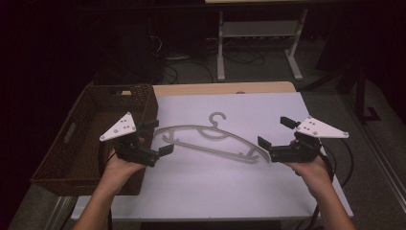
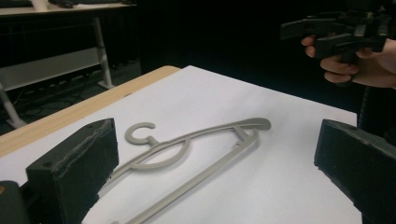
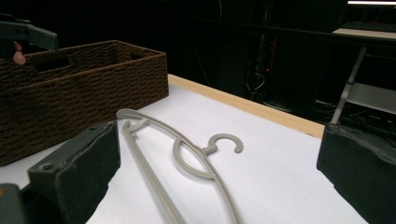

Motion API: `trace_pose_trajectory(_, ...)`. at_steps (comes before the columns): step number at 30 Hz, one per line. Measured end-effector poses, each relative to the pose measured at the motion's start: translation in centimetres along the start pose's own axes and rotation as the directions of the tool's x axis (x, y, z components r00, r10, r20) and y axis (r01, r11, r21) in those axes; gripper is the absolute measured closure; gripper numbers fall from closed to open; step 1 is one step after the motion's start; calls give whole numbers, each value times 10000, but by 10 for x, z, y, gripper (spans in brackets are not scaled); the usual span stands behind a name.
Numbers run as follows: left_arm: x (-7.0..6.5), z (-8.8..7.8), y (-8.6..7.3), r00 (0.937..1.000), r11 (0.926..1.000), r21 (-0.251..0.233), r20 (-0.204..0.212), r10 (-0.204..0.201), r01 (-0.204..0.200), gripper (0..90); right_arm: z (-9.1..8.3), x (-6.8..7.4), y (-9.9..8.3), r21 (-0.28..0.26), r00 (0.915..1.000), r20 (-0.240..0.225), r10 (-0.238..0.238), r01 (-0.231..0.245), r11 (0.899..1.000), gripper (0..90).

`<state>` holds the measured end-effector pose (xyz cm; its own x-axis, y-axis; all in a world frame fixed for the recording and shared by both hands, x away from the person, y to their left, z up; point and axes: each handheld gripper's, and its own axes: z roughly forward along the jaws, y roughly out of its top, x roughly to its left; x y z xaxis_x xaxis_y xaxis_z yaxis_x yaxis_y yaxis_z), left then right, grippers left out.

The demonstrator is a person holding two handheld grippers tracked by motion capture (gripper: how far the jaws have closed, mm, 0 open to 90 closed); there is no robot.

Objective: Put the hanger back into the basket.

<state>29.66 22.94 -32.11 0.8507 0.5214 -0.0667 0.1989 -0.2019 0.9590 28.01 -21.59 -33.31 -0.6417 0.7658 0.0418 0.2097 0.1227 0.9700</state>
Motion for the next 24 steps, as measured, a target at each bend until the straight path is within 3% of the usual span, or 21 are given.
trace_pose_trajectory(12, -12, 26, -3, 9991, 9996, 281, 425, 0, -12, 0, 13, -5, 8, 46, 9994, -263, 213, -212, 9998, 0)
trace_pose_trajectory(24, -13, 44, -14, 9968, 9995, 298, 793, -79, 55, 0, 41, -12, 9, 895, 9946, -1030, -100, 193, 9958, 0)
